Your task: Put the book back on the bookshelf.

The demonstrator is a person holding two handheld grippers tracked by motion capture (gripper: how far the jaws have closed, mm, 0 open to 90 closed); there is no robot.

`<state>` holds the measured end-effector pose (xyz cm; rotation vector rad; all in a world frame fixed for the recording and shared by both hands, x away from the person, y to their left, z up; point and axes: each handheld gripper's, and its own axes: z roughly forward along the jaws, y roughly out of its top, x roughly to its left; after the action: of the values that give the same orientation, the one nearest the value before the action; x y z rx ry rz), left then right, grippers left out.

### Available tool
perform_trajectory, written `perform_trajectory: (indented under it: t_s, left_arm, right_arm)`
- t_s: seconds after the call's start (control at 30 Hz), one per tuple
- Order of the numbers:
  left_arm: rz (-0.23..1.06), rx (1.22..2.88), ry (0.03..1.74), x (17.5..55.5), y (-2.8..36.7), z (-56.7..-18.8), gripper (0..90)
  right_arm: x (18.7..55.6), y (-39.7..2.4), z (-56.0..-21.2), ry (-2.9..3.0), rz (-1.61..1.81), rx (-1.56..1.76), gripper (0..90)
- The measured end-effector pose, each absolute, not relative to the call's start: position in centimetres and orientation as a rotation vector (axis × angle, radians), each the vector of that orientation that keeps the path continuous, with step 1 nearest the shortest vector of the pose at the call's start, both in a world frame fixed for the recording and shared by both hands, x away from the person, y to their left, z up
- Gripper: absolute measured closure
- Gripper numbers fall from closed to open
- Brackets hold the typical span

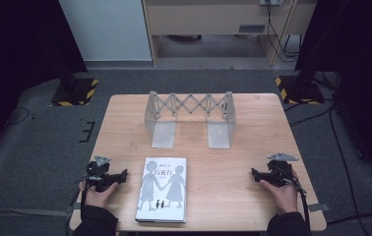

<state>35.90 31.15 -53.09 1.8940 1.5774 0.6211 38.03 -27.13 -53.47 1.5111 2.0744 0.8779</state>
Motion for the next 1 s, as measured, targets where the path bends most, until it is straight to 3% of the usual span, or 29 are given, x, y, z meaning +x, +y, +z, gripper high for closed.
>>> perform_trajectory:
  t_s: [0.5, 1.0]
  left_arm:
    - [0.637, 1.750, 1.518, 34.4, 31.2, -51.3, 10.2]
    - [0.602, 1.691, 1.422, 33.2, 30.3, -50.5, 8.2]
  right_arm:
    - [36.7, -26.2, -51.2, 2.025, 1.014, 1.455, 12.2]
    - [35.8, -24.4, -49.5, 2.023, 0.999, 1.380, 18.6]
